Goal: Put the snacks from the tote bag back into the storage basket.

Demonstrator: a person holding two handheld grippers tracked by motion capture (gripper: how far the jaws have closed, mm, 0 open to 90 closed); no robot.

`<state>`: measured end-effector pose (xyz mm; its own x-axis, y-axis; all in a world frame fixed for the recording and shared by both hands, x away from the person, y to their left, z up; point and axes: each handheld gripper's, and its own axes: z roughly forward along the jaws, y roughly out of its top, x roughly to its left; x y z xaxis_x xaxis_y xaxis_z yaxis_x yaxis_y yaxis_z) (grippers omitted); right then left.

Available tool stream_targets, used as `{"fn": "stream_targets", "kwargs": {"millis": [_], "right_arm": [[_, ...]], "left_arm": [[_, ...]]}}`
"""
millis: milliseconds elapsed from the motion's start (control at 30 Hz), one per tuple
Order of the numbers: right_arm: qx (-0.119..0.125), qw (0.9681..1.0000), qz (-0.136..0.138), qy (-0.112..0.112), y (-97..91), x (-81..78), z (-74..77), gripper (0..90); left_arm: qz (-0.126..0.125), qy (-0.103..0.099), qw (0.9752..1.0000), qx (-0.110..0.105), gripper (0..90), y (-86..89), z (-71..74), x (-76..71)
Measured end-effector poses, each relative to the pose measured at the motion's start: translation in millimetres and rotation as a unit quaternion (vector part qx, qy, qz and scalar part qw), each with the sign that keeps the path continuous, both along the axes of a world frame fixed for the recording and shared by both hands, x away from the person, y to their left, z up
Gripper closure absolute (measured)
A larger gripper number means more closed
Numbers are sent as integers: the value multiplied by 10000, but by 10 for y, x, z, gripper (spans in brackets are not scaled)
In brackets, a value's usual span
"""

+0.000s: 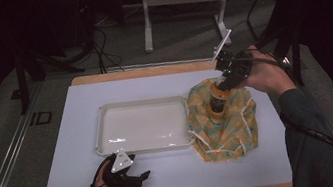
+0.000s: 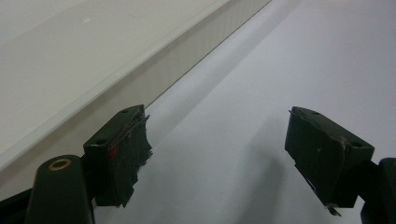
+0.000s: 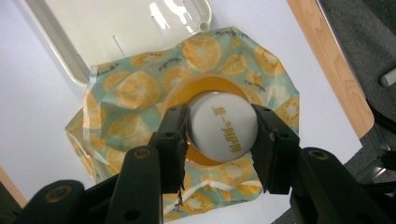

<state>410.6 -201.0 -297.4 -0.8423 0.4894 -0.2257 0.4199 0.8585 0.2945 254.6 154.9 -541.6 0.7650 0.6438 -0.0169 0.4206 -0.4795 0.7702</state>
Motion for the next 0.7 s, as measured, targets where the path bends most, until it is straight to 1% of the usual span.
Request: {"fn": "stream_targets", "kwargs": {"millis": [167,567,700], "right_arm": [[46,10000,-68,-46,18,9,6,587],[72,9999,-12,-131,89,5,30,587],[81,9997,57,-210,126,-5,58,587]], "left_arm": [[-3,1,10000,-3,214,0,0,0],[-7,5,10000,-4,214,0,0,1],[-3,0,10000,-4,214,1,1,0]]}}
